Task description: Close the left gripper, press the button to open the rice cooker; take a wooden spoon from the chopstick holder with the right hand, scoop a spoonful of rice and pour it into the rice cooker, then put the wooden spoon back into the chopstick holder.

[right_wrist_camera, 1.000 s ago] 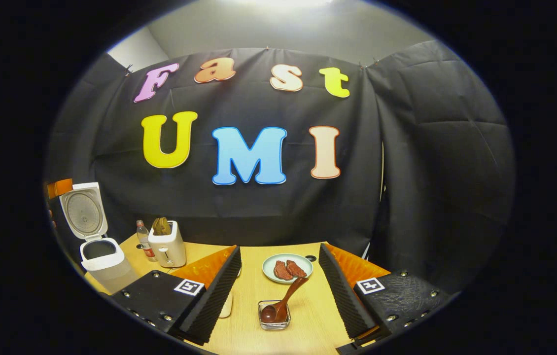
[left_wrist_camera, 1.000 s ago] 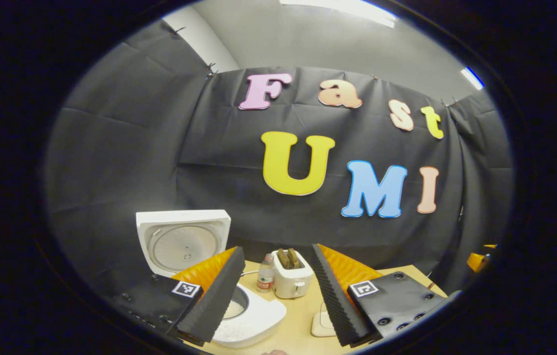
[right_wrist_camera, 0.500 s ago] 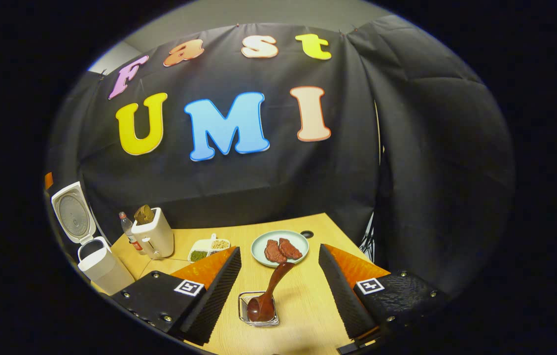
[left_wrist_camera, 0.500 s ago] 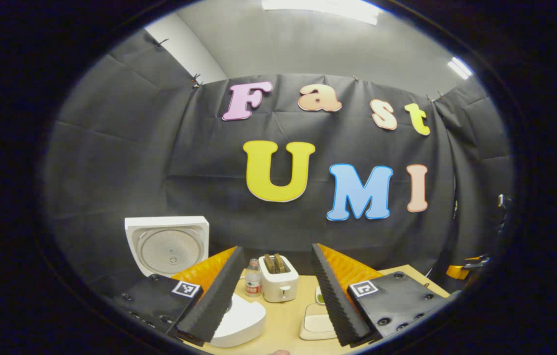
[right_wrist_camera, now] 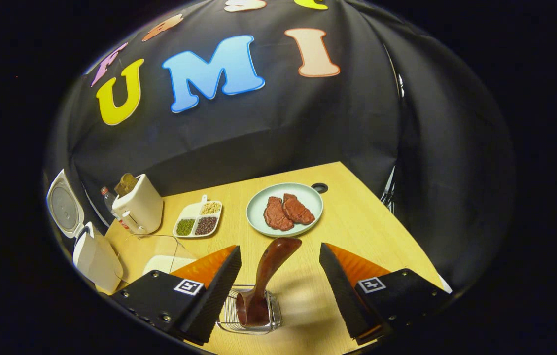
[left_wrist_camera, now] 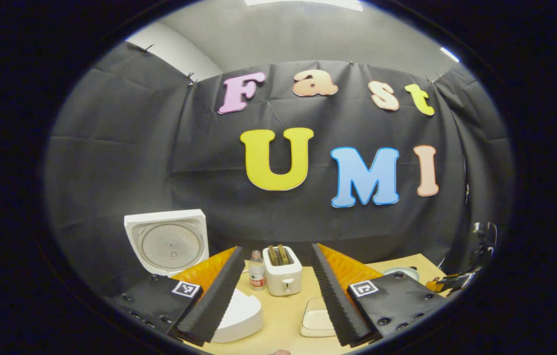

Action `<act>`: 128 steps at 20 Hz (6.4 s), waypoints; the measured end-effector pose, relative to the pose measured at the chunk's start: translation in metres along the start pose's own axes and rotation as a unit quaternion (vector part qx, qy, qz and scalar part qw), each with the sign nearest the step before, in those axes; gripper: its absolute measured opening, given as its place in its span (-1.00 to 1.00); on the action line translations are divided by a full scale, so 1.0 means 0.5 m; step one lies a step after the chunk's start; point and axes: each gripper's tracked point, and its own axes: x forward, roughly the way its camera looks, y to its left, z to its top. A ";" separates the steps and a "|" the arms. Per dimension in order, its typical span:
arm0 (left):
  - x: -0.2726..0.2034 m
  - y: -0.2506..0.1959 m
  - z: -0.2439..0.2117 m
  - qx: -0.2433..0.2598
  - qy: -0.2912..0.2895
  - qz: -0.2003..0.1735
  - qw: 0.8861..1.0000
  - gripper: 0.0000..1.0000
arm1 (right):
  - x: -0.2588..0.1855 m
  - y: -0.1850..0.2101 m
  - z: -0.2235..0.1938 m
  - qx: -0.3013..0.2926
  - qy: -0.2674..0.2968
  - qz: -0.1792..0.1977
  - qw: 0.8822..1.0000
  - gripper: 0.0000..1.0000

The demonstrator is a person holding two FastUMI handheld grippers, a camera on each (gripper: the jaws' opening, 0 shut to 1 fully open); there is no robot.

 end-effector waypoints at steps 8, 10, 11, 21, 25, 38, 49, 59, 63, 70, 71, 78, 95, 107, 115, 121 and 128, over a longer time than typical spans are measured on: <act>0.042 0.028 0.007 0.001 0.003 0.035 0.999 0.89 | 0.045 0.031 -0.009 0.044 0.033 0.070 0.996 -0.15; 0.045 0.029 0.005 0.002 0.003 0.026 1.000 0.89 | 0.036 0.054 -0.004 0.078 0.040 0.085 0.993 -0.58; 0.046 0.028 -0.001 0.005 0.006 0.019 1.000 0.99 | 0.023 0.049 -0.011 0.088 0.037 0.078 0.992 -0.77; 0.025 0.078 -0.027 -0.001 0.007 -0.052 0.999 0.89 | -0.154 0.182 0.176 0.064 -0.097 0.096 0.989 -0.86; 0.022 0.107 -0.054 0.000 0.019 -0.064 0.998 0.89 | -0.139 0.324 0.184 0.019 -0.104 0.140 0.985 -0.86; 0.030 0.193 -0.150 0.004 0.069 -0.089 0.994 0.89 | 0.122 0.537 0.005 -0.135 -0.058 0.093 0.985 -0.86; 0.033 0.269 -0.202 -0.014 0.097 -0.055 0.994 1.00 | 0.105 0.654 -0.070 0.063 0.039 0.213 0.974 -0.86; 0.026 0.234 -0.171 -0.024 0.078 -0.068 0.994 0.89 | 0.067 0.496 0.057 0.289 0.015 0.235 0.928 -0.87; 0.016 0.218 -0.151 -0.022 0.066 -0.075 0.995 0.89 | 0.017 0.460 0.107 0.354 0.002 0.253 0.900 -0.87; -0.018 0.233 -0.139 -0.024 0.057 -0.075 0.995 0.89 | -0.067 0.483 0.153 0.463 0.007 0.301 0.833 -0.80; -0.022 0.235 -0.138 -0.022 0.056 -0.077 0.995 0.89 | -0.075 0.495 0.151 0.456 0.008 0.304 0.837 -0.87; -0.032 0.288 -0.144 -0.010 0.048 -0.072 0.996 0.89 | -0.138 0.602 0.157 0.427 0.020 0.339 0.838 -0.87; -0.058 0.459 -0.258 -0.013 0.073 -0.043 0.996 0.89 | -0.138 0.969 0.155 0.333 0.085 0.415 0.843 -0.87; -0.080 0.510 -0.308 -0.011 0.093 -0.033 0.995 0.89 | -0.093 1.190 0.104 0.156 0.073 0.415 0.893 -0.87; -0.078 0.523 -0.300 -0.015 0.088 -0.014 0.996 1.00 | -0.114 1.334 0.017 -0.159 -0.027 0.407 0.899 -0.87; -0.091 0.539 -0.303 -0.020 0.087 0.007 0.996 0.89 | -0.212 1.391 0.003 -0.340 -0.128 0.436 0.823 -0.86; -0.102 0.522 -0.293 -0.018 0.081 0.007 0.997 0.89 | -0.202 1.370 0.038 -0.190 -0.069 0.478 0.855 -0.86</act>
